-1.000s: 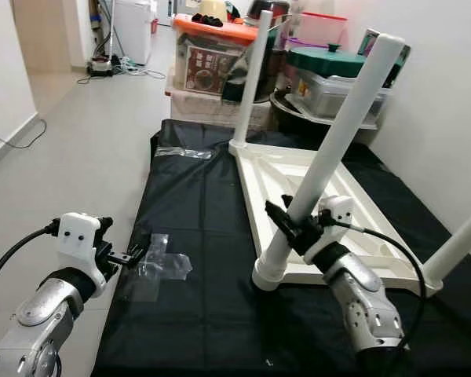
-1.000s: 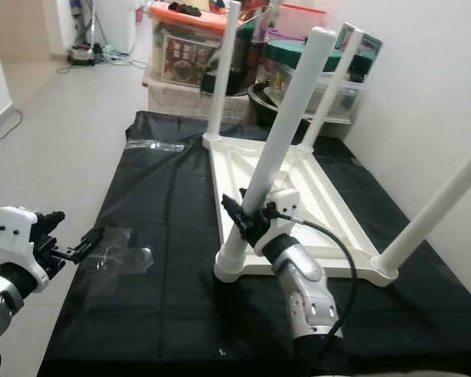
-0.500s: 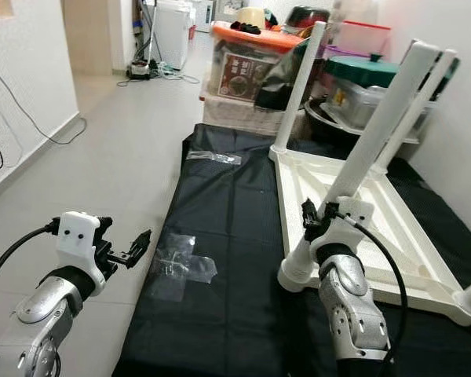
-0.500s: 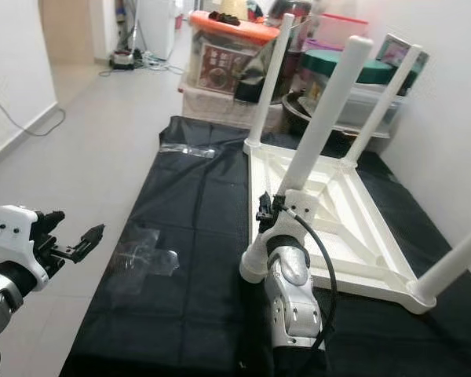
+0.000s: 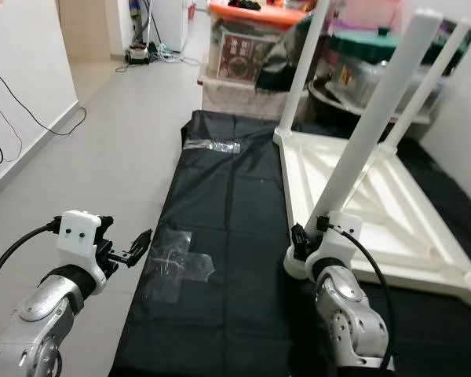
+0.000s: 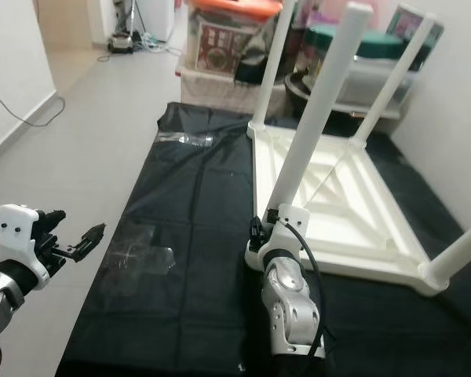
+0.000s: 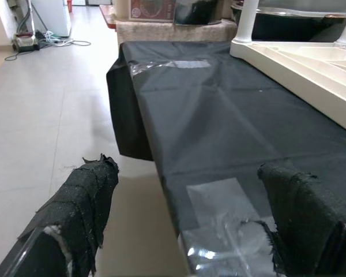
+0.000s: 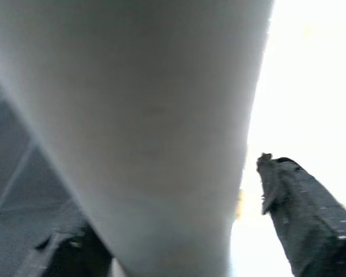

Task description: Building children table

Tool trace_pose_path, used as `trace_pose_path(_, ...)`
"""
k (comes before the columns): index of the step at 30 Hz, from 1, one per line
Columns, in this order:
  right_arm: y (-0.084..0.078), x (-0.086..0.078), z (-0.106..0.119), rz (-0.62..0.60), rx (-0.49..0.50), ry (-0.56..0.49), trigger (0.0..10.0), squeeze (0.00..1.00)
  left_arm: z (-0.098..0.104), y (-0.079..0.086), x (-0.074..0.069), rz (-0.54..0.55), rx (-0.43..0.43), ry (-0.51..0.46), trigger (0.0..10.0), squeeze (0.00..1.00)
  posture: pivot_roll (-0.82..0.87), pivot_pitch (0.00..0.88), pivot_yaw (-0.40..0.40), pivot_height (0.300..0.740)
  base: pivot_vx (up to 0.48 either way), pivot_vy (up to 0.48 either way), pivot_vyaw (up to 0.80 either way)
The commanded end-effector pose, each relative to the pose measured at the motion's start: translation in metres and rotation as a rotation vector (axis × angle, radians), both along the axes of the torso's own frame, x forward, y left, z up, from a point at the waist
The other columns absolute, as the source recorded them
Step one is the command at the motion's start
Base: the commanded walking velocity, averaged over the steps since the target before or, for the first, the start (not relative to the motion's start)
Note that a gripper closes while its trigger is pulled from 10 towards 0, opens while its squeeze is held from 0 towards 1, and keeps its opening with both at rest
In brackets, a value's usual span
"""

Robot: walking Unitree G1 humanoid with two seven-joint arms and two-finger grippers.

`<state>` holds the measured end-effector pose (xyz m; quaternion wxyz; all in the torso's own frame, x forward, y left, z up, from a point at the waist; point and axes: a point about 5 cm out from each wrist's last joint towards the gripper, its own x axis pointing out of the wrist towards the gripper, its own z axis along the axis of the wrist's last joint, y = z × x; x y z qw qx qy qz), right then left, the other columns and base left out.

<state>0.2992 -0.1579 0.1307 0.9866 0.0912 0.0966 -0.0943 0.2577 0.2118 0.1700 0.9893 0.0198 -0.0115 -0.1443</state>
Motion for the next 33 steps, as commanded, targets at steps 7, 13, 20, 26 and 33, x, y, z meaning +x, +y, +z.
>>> trace_pose_path(7,-0.018,0.003,0.028,-0.067,0.0,-0.068,10.0,1.0,-0.004,-0.003,0.004,-0.02,-0.005,0.013,10.0,0.0,0.09,0.0,-0.107,0.74,0.0,0.0,0.0)
trace_pose_path(13,-0.025,0.009,0.054,-0.011,-0.015,-0.165,10.0,1.0,-0.002,-0.003,0.005,-0.028,-0.006,0.007,10.0,0.0,0.07,0.0,-0.096,0.74,0.0,0.0,0.0)
trace_pose_path(20,-0.043,0.017,0.071,0.081,-0.122,-0.198,10.0,0.0,-0.002,-0.006,0.007,-0.04,-0.008,0.004,10.0,0.0,0.06,0.0,-0.09,0.74,0.0,0.0,0.0)
trace_pose_path(26,-0.061,0.028,0.085,0.135,-0.168,-0.21,10.0,0.0,-0.001,-0.008,0.009,-0.05,-0.008,0.0,10.0,0.0,0.06,0.0,-0.092,0.74,0.0,0.0,0.0)
trace_pose_path(33,-0.066,0.039,0.099,0.332,-0.141,-0.242,10.0,0.0,-0.002,-0.009,0.01,-0.058,-0.007,-0.004,10.0,0.0,0.06,0.0,-0.097,0.74,0.0,0.0,0.0)
